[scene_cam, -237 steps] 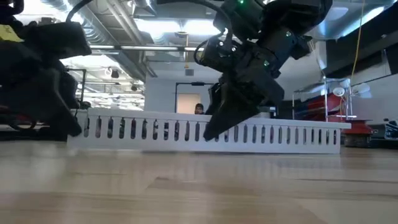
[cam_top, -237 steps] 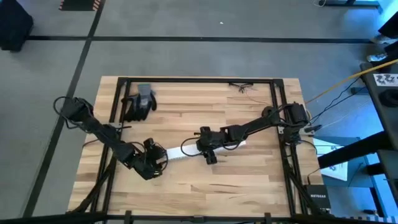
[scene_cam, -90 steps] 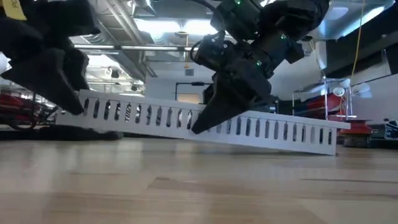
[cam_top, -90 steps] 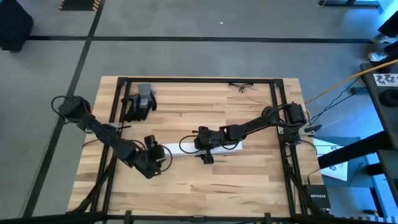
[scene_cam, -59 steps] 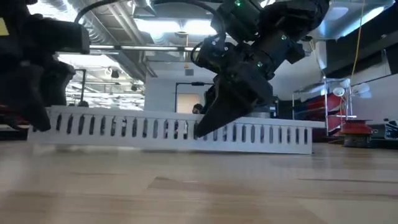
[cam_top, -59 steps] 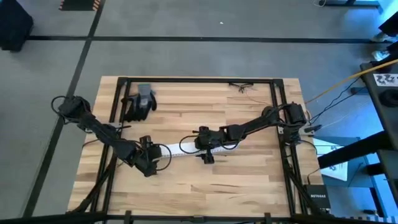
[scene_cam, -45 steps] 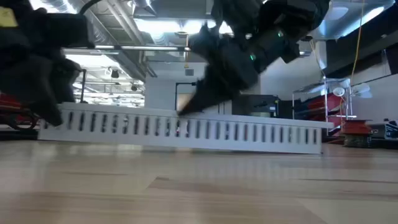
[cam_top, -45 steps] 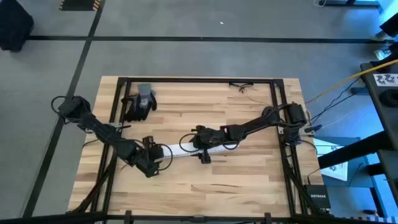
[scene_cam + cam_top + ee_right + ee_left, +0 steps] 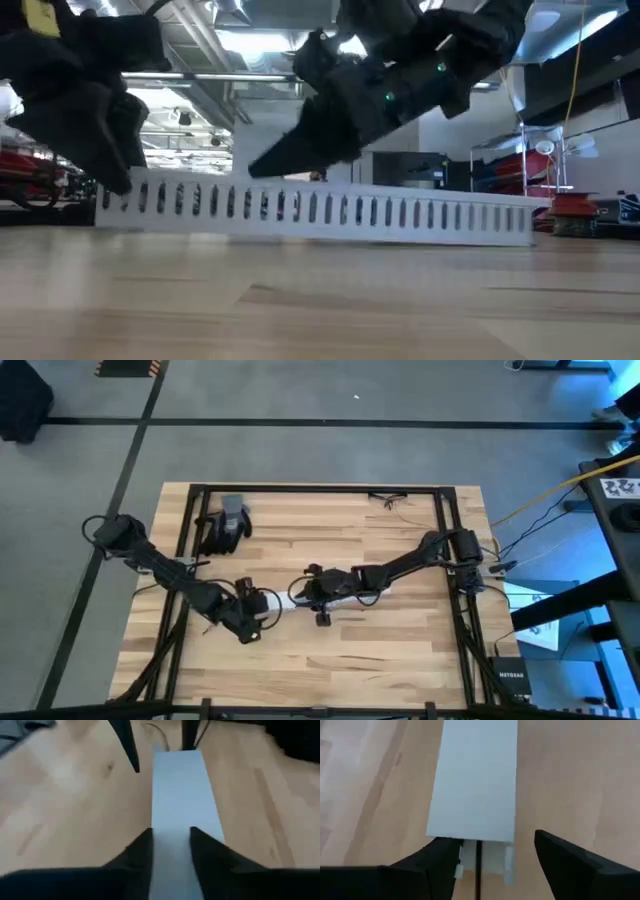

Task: Ziptie cables
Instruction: Close the white cable duct

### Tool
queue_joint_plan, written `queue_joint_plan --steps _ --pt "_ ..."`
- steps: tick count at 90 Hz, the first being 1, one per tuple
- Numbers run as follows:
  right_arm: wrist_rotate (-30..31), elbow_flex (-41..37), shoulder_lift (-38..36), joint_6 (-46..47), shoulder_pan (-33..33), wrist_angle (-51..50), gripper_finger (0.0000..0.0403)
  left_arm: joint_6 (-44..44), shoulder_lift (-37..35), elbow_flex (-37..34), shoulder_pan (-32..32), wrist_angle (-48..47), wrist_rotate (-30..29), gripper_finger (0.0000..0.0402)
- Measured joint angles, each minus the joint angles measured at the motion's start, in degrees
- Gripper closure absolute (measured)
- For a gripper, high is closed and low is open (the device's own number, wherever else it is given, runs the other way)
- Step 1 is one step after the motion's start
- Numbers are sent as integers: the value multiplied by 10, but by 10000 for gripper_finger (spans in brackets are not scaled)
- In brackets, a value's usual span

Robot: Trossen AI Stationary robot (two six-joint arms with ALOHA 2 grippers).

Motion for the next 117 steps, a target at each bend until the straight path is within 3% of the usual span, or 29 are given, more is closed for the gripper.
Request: queue_joint_plan --steps 14,39,48,58,66,78,100,117 --pt "9 2 -1 -27 -2 -42 395 -2 -2 8 0 -51 17 153" --pt "13 0 1 -29 -2 -31 384 -55 -24 71 -14 -193 27 153" --pt "14 0 1 -29 -2 -31 384 -82 -31 67 -29 -187 25 153" --pt "13 0 2 -30 -2 -30 384 -84 -31 39 -38 -115 28 153" --pt "13 -1 2 -30 -2 -28 384 -86 -31 22 -33 -89 66 153" --pt "13 -1 2 -30 -2 -29 384 -113 -41 27 -25 -152 132 153" --pt "9 -1 3 -31 -2 -25 384 -134 -100 40 -49 -185 51 153" --pt "2 -1 3 -32 -2 -25 384 -182 -94 14 -55 -246 58 153"
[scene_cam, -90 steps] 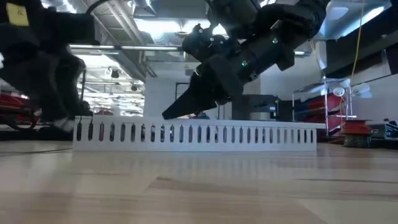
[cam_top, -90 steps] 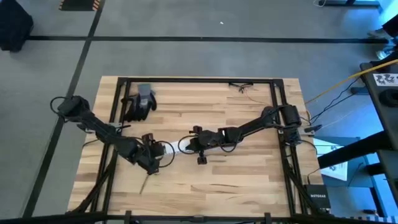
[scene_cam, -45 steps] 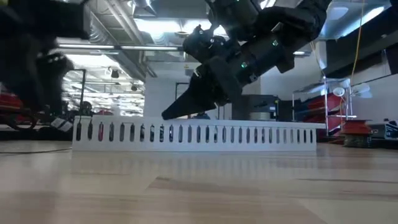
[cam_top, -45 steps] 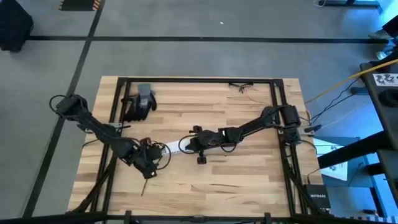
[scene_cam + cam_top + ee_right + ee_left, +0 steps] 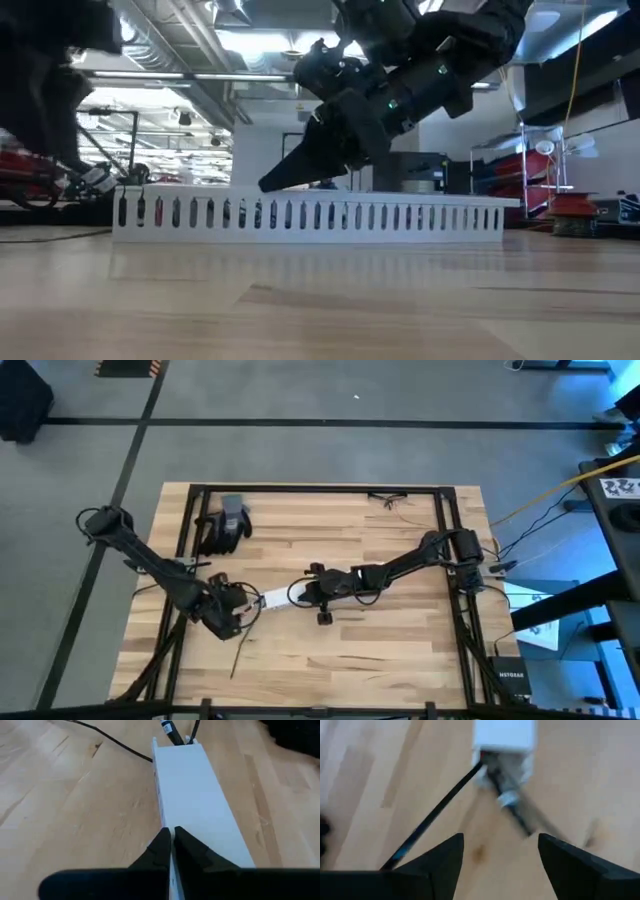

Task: Ziptie cables
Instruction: Close the white cable duct

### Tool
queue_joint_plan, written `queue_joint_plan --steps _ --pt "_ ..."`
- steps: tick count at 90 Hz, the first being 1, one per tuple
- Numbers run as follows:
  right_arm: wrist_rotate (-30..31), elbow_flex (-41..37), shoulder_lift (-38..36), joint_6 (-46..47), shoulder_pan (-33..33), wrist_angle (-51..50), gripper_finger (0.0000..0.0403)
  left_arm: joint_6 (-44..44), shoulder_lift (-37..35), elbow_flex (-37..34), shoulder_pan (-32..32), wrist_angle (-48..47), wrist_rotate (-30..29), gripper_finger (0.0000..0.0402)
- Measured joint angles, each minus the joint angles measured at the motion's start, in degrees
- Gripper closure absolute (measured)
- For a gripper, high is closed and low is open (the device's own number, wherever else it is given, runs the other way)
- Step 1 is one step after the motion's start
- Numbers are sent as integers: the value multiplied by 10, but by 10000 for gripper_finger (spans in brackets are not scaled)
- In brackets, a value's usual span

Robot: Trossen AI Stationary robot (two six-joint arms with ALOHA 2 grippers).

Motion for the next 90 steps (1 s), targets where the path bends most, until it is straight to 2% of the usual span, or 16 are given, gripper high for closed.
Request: queue_joint_plan --steps 22,44,69,90 --pt "-2 0 0 -11 0 0 384 -13 1 -36 -4 11 20 153" --pt "-3 0 0 -13 0 1 384 -24 -11 -37 -3 16 -7 167" --pt "-3 -1 0 -13 0 2 384 5 -11 -139 -3 261 -13 168" --pt "-3 -1 0 -13 -6 3 384 10 -11 -208 17 376 -12 138"
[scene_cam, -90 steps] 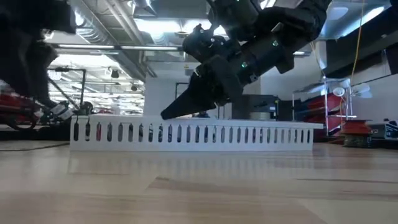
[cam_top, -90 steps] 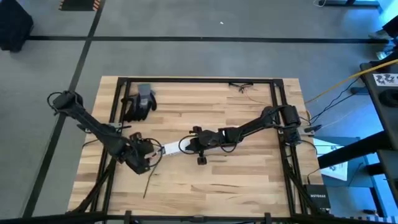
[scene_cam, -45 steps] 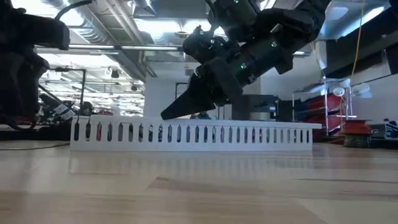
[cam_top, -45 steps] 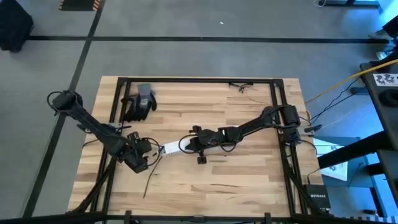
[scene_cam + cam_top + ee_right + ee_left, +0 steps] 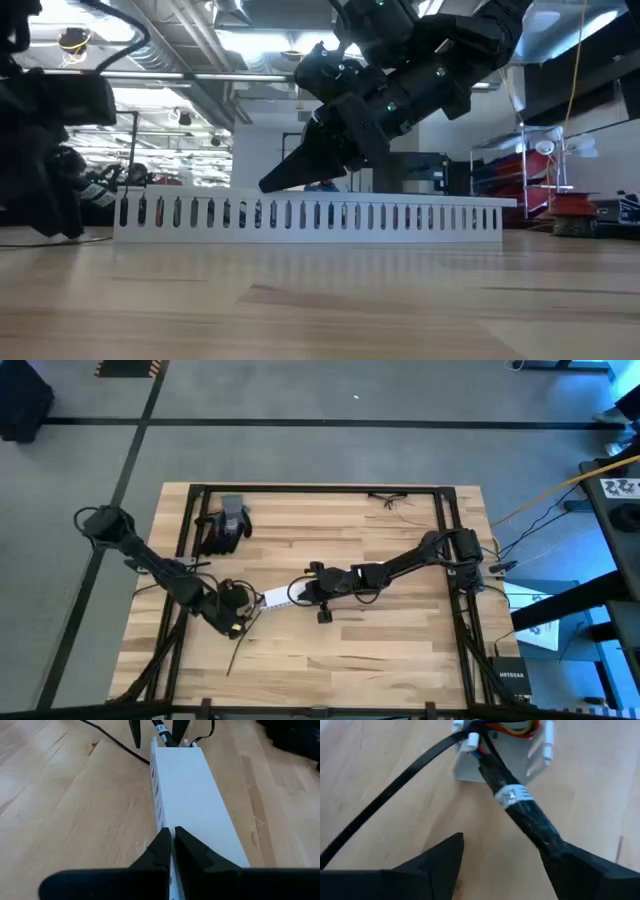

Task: Ziptie cables
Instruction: Close the white cable duct

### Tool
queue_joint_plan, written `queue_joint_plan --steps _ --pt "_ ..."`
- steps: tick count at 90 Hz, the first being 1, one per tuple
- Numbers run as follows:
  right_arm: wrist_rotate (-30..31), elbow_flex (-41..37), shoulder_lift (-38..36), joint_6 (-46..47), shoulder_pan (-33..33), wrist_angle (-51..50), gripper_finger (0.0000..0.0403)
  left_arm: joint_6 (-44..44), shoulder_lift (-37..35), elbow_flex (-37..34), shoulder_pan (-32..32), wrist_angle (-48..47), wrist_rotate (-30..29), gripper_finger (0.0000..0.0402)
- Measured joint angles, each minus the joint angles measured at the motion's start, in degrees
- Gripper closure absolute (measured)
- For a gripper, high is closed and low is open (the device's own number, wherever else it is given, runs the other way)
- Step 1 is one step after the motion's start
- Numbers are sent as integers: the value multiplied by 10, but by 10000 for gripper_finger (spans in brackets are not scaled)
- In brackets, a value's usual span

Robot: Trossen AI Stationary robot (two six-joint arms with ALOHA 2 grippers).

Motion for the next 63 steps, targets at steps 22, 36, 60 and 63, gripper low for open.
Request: queue_joint_plan --steps 22,36,60,63 --pt "-4 0 0 0 -4 2 384 70 -1 -6 8 16 -7 128" --pt "-4 0 0 0 -4 3 384 116 -1 2 23 -10 -28 139" --pt "-3 0 0 0 -4 3 384 221 -1 52 54 -22 -51 146" --pt "-3 0 0 0 -4 2 384 232 -1 62 55 -30 -48 147"
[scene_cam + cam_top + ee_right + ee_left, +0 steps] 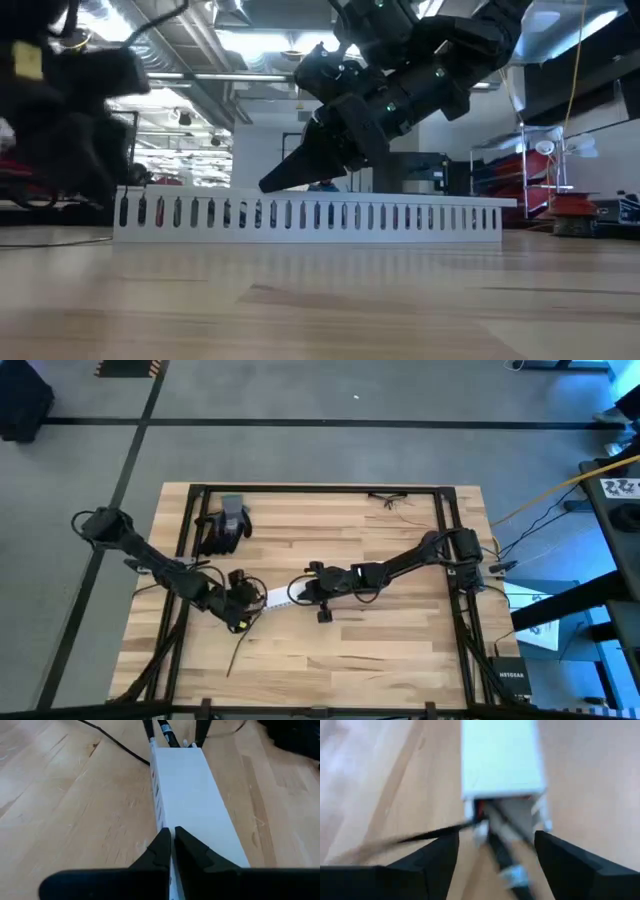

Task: Ziptie cables
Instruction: Close the white cable duct

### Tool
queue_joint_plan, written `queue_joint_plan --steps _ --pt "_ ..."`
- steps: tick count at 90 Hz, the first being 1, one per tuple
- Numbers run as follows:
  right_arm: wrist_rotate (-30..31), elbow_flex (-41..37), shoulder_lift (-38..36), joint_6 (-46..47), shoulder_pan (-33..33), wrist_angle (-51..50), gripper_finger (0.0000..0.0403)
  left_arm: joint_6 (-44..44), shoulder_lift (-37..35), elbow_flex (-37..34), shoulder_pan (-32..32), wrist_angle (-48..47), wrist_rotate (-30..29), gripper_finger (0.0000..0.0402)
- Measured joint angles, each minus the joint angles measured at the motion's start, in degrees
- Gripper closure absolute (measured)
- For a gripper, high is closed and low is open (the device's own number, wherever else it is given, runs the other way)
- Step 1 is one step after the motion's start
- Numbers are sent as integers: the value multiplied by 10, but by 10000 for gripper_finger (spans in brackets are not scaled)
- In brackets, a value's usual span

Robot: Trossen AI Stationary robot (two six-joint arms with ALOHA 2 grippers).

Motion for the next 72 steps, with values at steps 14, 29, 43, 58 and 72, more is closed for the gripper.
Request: queue_joint_plan --steps 14,29,43,58,72 --pt "2 0 0 0 0 0 384 8 0 42 -4 -20 -4 149" --pt "2 0 0 0 0 0 384 -12 0 42 -22 1 0 149" --pt "2 0 0 0 0 0 384 -61 18 35 -37 -7 16 148" --pt "2 0 0 0 0 0 384 -106 65 12 -48 -4 18 148" --pt "2 0 0 0 0 0 384 -115 63 36 -47 -20 18 148"
